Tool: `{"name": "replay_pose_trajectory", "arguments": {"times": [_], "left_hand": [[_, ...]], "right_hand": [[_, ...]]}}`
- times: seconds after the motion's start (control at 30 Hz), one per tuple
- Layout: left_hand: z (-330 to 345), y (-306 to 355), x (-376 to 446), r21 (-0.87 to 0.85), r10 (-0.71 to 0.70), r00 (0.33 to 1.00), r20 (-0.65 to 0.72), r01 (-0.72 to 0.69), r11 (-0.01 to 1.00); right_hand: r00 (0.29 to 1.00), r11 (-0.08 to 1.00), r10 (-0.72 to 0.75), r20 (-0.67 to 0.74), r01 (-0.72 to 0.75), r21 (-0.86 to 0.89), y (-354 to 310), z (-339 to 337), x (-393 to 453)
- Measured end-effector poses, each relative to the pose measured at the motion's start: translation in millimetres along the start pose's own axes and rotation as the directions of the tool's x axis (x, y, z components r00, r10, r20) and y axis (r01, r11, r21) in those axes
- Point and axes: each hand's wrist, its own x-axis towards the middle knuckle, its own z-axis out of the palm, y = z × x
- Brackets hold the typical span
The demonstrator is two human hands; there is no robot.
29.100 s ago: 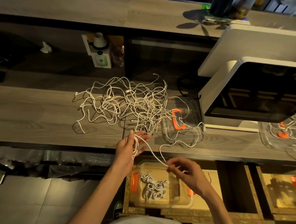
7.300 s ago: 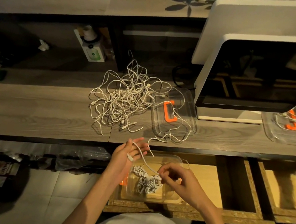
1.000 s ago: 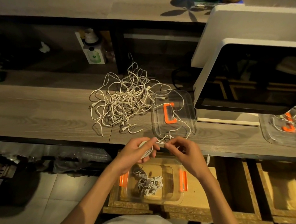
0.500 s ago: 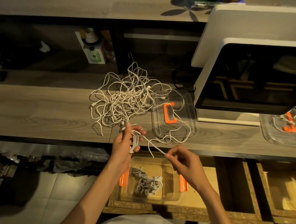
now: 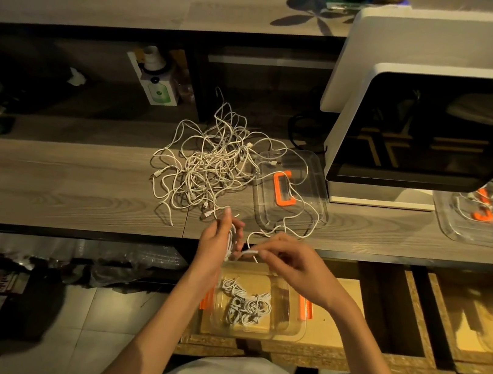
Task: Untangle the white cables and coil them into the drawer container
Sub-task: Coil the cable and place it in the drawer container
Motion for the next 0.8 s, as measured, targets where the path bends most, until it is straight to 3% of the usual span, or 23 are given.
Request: {"name": "replay_pose_trajectory", "arguments": {"times": [0.1, 0.17, 0.37, 0.6, 0.8], "left_hand": [[8, 1, -7, 0.128, -0.052, 0.996, 0.068, 0.043, 0.991], [13, 3, -9, 0.112, -0.118, 0.985, 0.123, 0.105, 0.988], [19, 1, -12, 0.005, -0.137, 0.872, 0.469, 0.153, 0.988], [4, -4, -9, 0.118, -0.121, 0.824, 0.554, 0.065, 0.991], [9, 4, -11, 0.062, -0.053, 0.886, 0.461, 0.027, 0.998]], "right_hand": [[0.986, 1.0, -0.014, -0.164, 0.018, 0.021, -7, -1, 13], [0.966, 0.998, -0.018, -0.258, 0.035, 0.061, -12, -1, 21], [0.952, 0.996, -0.024, -0.304, 0.047, 0.069, -13, 0, 40], [0.972, 0.99, -0.012, -0.233, 0.045, 0.137, 7, -14, 43], [0.976, 0.993, 0.029, -0.215, -0.003, 0.121, 14, -12, 35]]}}
